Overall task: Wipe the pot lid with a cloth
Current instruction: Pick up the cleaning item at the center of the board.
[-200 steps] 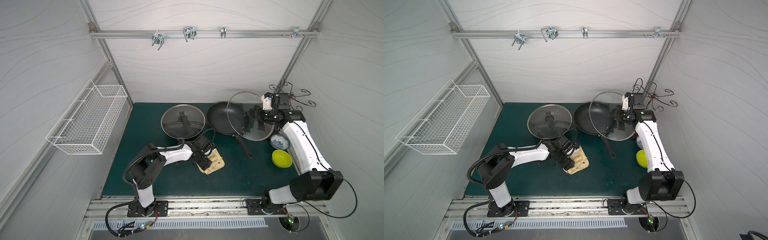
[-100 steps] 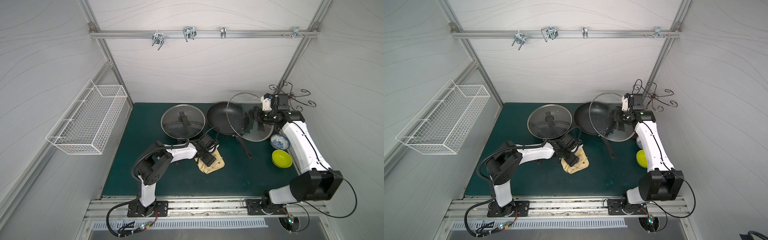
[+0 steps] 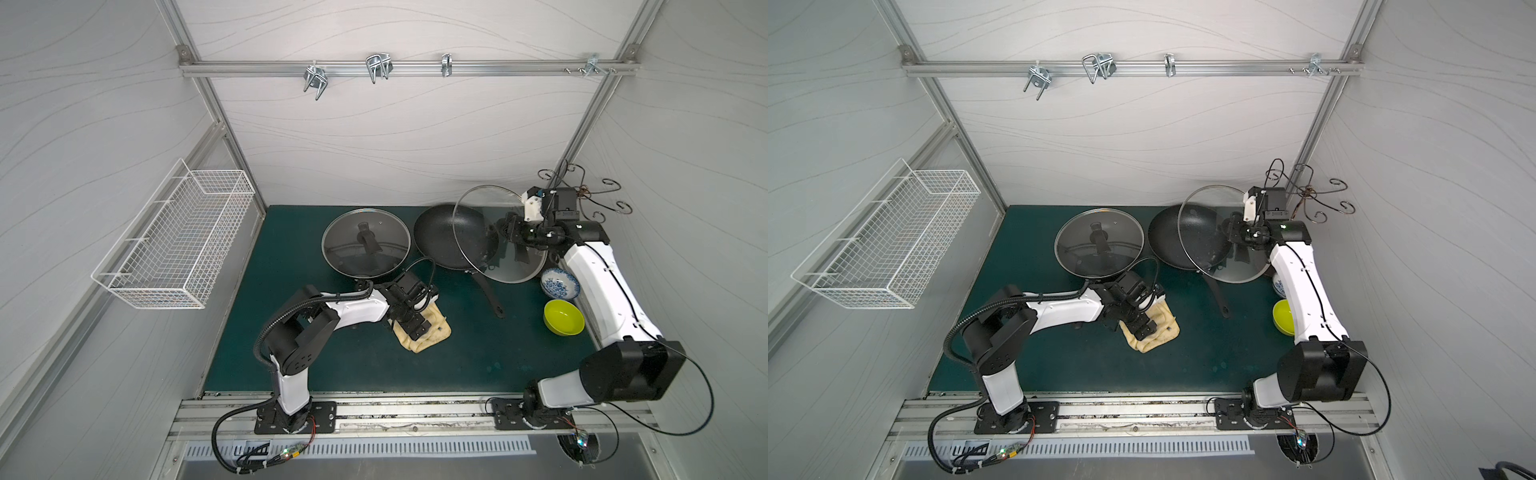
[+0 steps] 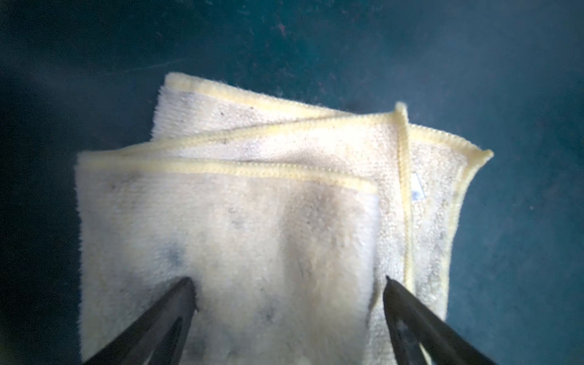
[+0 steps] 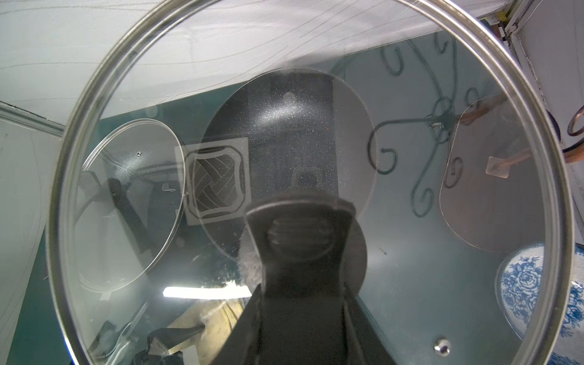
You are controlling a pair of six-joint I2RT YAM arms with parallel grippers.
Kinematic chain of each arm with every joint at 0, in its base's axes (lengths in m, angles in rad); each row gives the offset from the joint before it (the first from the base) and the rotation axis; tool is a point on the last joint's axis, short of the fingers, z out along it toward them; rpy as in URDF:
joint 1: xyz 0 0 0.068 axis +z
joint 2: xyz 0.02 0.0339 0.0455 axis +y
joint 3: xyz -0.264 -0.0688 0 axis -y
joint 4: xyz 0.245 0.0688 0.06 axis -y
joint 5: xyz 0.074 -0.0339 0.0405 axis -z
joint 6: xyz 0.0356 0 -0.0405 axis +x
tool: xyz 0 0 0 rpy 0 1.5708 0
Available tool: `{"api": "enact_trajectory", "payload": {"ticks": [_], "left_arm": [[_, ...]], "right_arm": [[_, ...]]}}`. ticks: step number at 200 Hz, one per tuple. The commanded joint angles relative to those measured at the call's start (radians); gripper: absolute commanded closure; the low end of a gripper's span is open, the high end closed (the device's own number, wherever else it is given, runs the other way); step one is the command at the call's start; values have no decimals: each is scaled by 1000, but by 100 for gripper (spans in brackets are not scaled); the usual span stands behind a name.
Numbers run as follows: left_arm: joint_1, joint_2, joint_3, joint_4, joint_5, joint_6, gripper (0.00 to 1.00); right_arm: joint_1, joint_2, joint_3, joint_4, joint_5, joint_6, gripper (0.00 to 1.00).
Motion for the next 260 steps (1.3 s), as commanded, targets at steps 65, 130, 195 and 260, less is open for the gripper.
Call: {"api": "enact_trajectory", "payload": {"ticks": [65, 130, 195, 260], "left_arm": [[-10, 152, -35, -114, -64, 17, 14], [-51, 248, -44, -66, -181, -48, 54], [-50, 83, -154, 49, -169, -139, 100], [-13, -256, -75, 120, -38, -255, 100]], "right_arm": [[-4, -41, 38, 140, -25, 6, 100], [-4, -31, 69, 123, -3, 3, 100], [-9, -44, 56, 128, -49, 52, 100], [-49, -49, 35, 245, -345, 222, 100]]}}
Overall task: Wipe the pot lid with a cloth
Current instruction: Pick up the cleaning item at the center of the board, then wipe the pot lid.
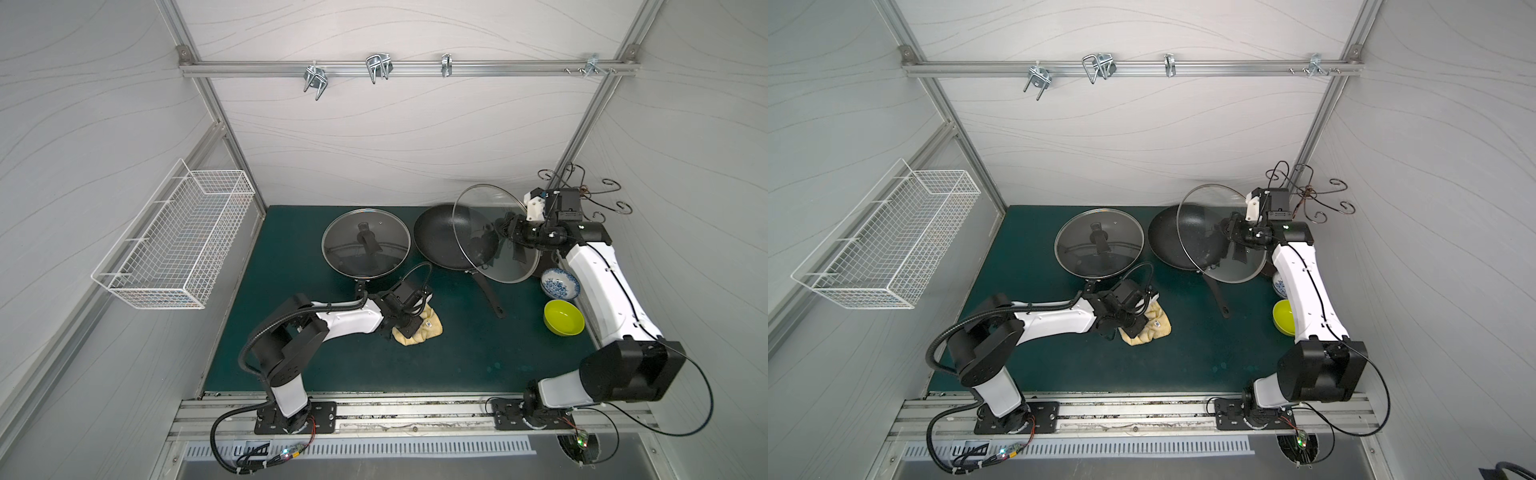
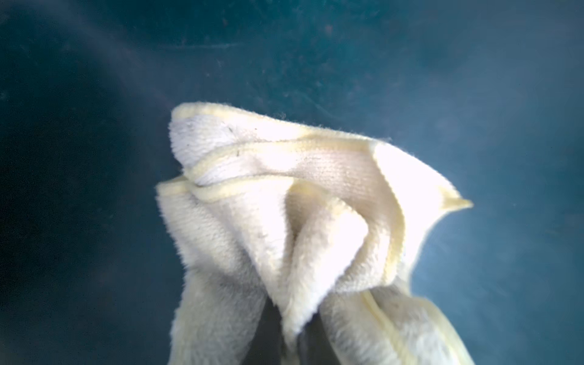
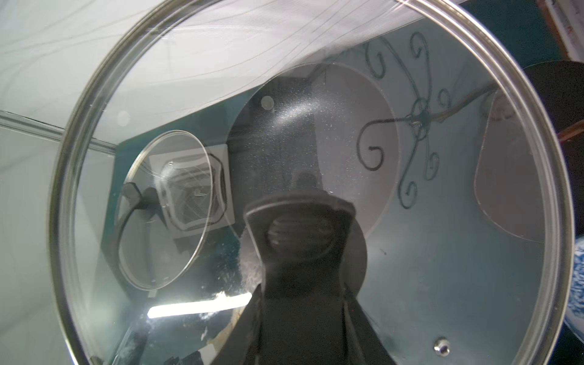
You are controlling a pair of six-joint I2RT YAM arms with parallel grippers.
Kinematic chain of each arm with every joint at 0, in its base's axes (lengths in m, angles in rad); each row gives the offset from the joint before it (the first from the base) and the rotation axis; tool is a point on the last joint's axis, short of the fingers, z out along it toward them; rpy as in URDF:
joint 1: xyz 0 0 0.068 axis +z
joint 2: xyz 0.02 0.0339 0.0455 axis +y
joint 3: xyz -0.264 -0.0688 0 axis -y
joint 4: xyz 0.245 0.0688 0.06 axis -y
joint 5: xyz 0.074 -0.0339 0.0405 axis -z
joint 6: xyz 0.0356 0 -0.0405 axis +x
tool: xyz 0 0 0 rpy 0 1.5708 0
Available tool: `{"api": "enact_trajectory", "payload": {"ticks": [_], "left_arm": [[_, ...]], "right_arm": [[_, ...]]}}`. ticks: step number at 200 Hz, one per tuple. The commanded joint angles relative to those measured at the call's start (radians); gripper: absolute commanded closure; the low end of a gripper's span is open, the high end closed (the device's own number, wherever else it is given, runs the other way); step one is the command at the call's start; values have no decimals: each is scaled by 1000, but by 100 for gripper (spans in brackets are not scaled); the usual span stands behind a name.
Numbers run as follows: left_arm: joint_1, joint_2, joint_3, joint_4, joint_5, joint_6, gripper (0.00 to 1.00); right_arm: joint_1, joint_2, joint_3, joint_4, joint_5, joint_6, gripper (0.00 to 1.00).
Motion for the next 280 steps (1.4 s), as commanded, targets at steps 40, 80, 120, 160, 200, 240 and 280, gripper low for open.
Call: {"api": "enact_trajectory", "payload": {"ticks": [40, 80, 120, 160, 200, 240, 280], "left_arm": [[137, -230, 85, 113, 320, -212, 100], [246, -313, 81, 314, 455, -289, 100], [306, -320, 65, 574, 564, -355, 100], [307, -267, 116, 772, 620, -357, 100], [307, -182, 216, 847, 647, -361, 100], [307, -112, 294, 907, 652, -385, 100], [316, -87, 337, 954, 626, -399, 100]], "right_arm": [[-49, -29, 14, 381, -429, 272, 100], [-55, 5, -21, 560, -575, 445, 100], [-52, 51, -104, 908, -723, 712, 100], [-24, 142, -93, 1156, -896, 911, 100], [50, 182, -61, 1243, -974, 971, 100], [82, 197, -63, 1307, -986, 1026, 100], [86, 246, -117, 1596, -970, 1282, 100]]}}
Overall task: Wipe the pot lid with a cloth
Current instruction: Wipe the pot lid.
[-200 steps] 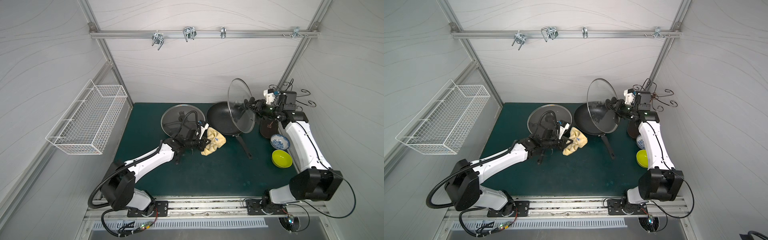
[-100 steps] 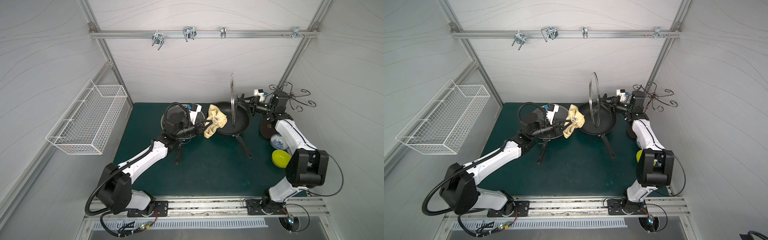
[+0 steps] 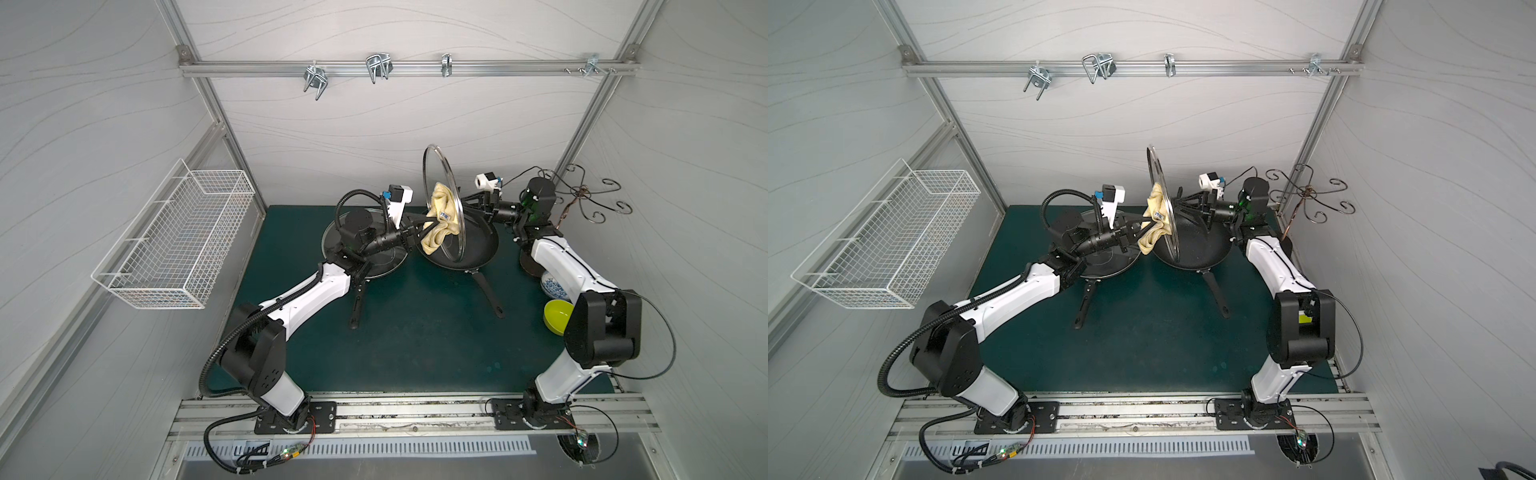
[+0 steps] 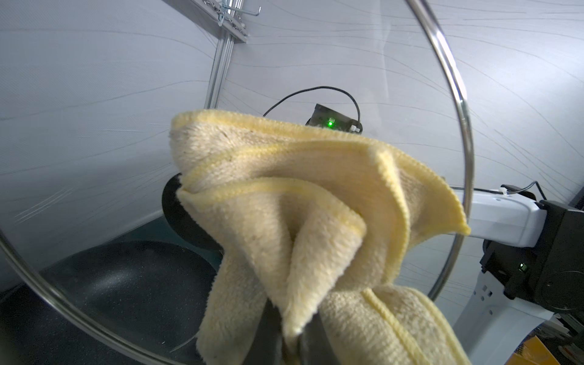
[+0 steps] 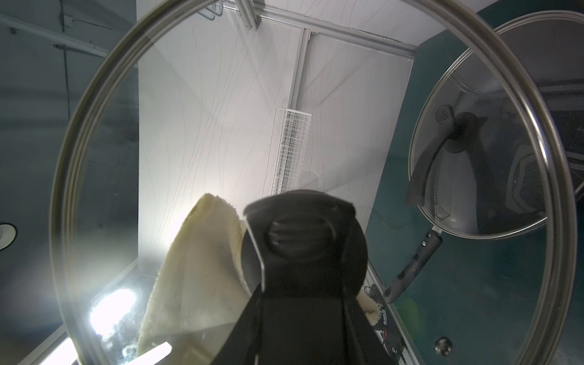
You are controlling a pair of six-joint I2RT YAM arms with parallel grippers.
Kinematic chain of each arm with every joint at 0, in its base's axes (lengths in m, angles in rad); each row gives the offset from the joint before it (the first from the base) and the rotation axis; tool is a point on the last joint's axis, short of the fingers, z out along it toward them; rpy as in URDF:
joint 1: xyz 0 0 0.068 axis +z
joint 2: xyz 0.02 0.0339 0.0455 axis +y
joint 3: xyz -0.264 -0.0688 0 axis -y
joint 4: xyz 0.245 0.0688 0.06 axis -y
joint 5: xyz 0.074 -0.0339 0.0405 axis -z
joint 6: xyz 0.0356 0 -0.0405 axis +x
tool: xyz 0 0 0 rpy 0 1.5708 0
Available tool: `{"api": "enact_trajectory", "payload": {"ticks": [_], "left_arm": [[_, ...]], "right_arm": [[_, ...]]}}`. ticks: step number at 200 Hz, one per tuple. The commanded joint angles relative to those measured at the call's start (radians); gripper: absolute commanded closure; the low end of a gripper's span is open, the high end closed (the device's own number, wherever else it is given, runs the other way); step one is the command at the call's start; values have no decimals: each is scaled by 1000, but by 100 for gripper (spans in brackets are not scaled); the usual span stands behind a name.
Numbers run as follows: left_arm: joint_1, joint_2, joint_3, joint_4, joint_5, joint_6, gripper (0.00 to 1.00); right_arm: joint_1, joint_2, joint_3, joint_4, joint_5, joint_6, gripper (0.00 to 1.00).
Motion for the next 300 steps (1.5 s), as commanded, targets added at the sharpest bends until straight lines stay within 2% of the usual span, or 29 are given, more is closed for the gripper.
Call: {"api": "enact_trajectory", "payload": {"ticks": [1, 29, 36, 59, 85, 145, 175, 247, 275, 300], "left_arm": [[11, 10, 70, 113, -7, -26, 100], [35, 27, 124, 107, -32, -27, 100], [42, 32, 143, 98, -32, -23, 100], [62, 60, 214, 49, -38, -3, 100], [88, 103, 284, 43, -70, -30, 100], [158, 203, 425, -78, -173, -27, 100], [175, 211, 375, -83, -177, -8, 100], [155, 145, 133, -93, -114, 29, 100], [116, 108, 75, -124, -84, 61, 100], [73, 64, 31, -146, -57, 81, 100]], "right_arm": [[-7, 15, 11, 376, 5, 221, 100], [-2, 134, 28, 853, 78, 611, 100], [3, 154, 41, 881, 81, 646, 100], [33, 133, 65, 752, -5, 503, 100], [52, 156, 79, 828, 8, 576, 100], [72, 107, 57, 805, -12, 556, 100], [74, 92, 65, 812, -4, 568, 100], [75, 90, 107, 753, 37, 562, 100], [76, 77, 109, 694, 52, 514, 100], [77, 51, 104, 541, 72, 411, 100]]}}
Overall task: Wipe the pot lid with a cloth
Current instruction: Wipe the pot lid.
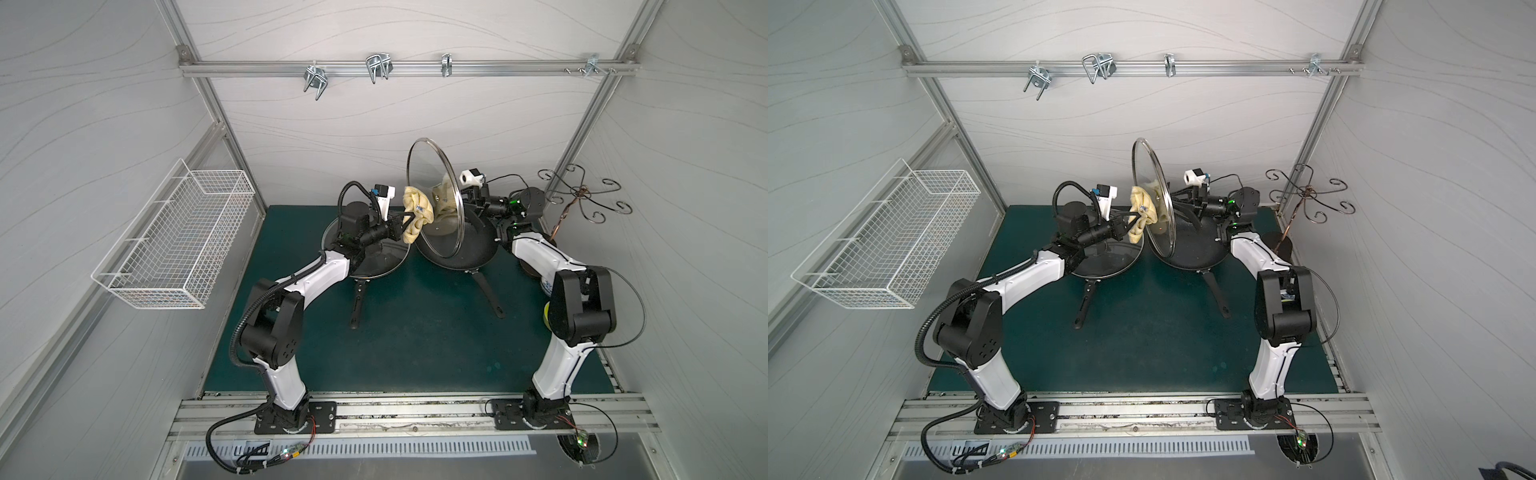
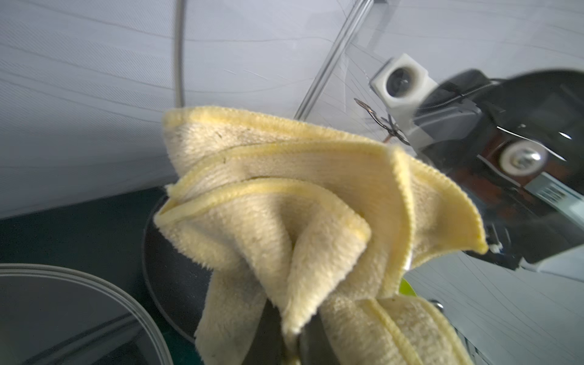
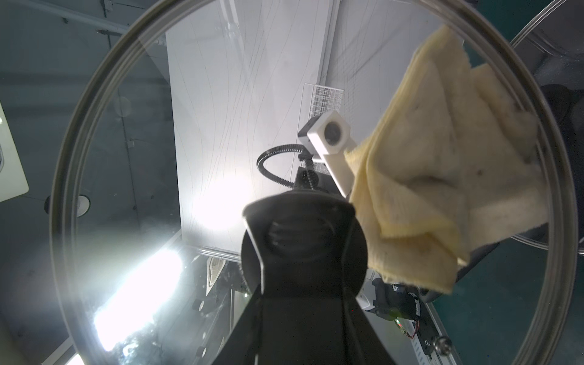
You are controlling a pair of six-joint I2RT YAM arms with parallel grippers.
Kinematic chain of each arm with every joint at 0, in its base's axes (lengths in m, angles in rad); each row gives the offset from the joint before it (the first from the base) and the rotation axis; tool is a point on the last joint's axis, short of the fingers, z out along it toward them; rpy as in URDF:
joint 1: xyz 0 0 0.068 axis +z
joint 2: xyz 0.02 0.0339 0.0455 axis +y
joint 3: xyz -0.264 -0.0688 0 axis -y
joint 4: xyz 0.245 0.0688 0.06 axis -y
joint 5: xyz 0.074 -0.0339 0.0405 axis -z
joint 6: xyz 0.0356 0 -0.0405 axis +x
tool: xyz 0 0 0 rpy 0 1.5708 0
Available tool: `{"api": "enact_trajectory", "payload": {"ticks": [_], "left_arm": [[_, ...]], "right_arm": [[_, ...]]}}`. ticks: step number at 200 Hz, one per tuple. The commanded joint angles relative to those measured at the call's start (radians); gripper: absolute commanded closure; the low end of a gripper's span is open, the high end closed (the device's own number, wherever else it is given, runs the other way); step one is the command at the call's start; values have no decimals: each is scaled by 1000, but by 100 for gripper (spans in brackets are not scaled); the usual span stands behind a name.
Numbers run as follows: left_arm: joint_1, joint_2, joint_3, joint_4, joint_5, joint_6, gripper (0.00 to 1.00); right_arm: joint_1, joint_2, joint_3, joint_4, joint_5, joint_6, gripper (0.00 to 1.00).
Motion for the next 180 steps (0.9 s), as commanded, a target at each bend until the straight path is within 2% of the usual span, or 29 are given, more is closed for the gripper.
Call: {"api": "enact_trajectory", "payload": {"ticks": [1, 58, 93, 122, 154, 180], "left_arm": [[-47, -86, -13, 37, 55, 44, 100], [-114, -238, -112, -5, 135, 76, 100], [-121, -306, -88, -5, 150, 78, 100], [-119, -299, -12, 7, 116, 66, 100], [-107, -256, 62, 66, 60, 20, 100], [-58, -208, 126, 95, 59, 0, 100]], "right_arm": [[7, -113, 56, -58, 107, -113, 100], [2, -121, 57, -228, 168, -218, 100], [3, -132, 70, -320, 182, -286, 100], [13, -146, 68, -352, 159, -319, 100], [25, -157, 60, -284, 148, -279, 100], [46, -159, 61, -217, 131, -232, 100]]}}
